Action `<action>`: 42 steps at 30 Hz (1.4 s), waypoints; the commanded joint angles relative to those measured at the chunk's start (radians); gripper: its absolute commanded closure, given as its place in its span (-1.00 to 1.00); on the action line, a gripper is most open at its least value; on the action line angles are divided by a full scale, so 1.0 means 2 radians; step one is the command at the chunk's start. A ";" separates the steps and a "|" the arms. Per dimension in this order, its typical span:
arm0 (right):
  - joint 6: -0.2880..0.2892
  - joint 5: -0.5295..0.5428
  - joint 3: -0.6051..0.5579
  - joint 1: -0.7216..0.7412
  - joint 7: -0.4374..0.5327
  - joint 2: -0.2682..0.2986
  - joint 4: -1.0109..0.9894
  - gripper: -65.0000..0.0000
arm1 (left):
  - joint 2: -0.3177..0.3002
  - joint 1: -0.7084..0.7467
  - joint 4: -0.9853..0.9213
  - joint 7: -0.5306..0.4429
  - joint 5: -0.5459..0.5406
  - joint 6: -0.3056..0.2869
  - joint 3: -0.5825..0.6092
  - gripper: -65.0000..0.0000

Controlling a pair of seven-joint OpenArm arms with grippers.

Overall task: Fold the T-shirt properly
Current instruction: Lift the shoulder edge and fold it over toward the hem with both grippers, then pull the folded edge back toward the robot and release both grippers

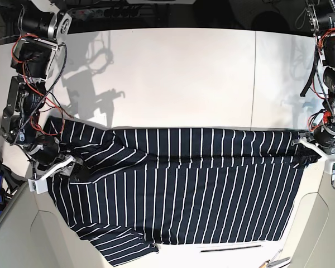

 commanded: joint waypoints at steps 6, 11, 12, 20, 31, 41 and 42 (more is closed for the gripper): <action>0.000 0.027 0.040 0.008 -0.072 0.014 0.020 -0.30 | -0.011 -0.003 0.043 0.076 -0.047 -0.016 -0.050 0.06; 0.001 0.036 0.128 -0.029 -0.069 0.014 0.048 -0.30 | -0.011 0.015 0.051 0.122 -0.100 -0.037 -0.122 0.05; 0.000 0.036 0.145 -0.037 -0.068 0.014 0.049 -0.30 | -0.011 0.021 0.051 0.125 -0.109 -0.041 -0.131 0.05; 0.000 0.059 0.194 -0.110 -0.028 0.017 0.049 -0.30 | 0.005 0.059 0.049 0.094 -0.129 -0.045 -0.140 -0.31; 0.000 0.081 0.128 -0.139 0.008 0.008 0.048 -0.30 | 0.029 0.055 0.008 0.053 -0.113 -0.037 -0.140 -0.31; -0.011 0.066 0.085 -0.126 0.027 -0.025 0.048 -0.26 | 0.045 0.033 0.005 0.030 -0.060 0.028 -0.139 -0.18; -0.011 0.066 0.086 -0.125 0.027 -0.026 0.048 -0.18 | 0.044 0.030 0.003 0.030 -0.060 0.028 -0.138 -0.07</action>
